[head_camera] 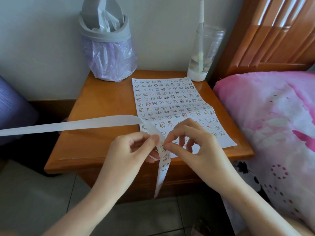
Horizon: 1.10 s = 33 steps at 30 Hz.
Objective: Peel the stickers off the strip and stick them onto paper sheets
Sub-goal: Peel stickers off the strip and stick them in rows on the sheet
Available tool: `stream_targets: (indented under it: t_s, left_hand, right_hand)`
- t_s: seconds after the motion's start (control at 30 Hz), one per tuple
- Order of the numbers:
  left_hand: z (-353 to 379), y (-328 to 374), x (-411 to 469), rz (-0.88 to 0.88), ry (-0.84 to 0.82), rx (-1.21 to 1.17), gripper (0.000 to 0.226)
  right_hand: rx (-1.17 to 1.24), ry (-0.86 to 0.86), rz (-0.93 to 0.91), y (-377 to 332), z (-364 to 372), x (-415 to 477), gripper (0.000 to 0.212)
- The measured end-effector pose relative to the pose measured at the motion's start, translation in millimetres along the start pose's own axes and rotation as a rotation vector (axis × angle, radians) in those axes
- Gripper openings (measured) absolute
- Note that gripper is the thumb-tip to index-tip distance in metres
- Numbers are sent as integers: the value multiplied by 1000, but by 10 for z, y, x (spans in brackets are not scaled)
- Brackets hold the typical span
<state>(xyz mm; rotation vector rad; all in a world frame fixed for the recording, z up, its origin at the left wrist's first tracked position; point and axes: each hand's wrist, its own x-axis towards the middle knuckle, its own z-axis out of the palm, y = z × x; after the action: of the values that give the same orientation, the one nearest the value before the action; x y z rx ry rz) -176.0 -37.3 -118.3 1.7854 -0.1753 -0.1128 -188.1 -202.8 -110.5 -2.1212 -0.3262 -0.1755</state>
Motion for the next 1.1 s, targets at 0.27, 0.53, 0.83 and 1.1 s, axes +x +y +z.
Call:
stream_targets:
  t_s: [0.27,0.53,0.83,1.1]
  left_hand:
    - [-17,-36,29,-29,51,-2,20]
    - [-14,-93,39,-7,1,107,22]
    - [-10,-125,54,-1,-8,161,23]
    - [-15,-133,64,-3,-5,173,21]
  right_hand:
    - [169,44,49,-39,-303,67,13]
    - [3,-24,368,269,-642,134,6]
    - [-75,-77,398,373,-580,117,2]
    - [-97,-80,379,381,-553,118,2]
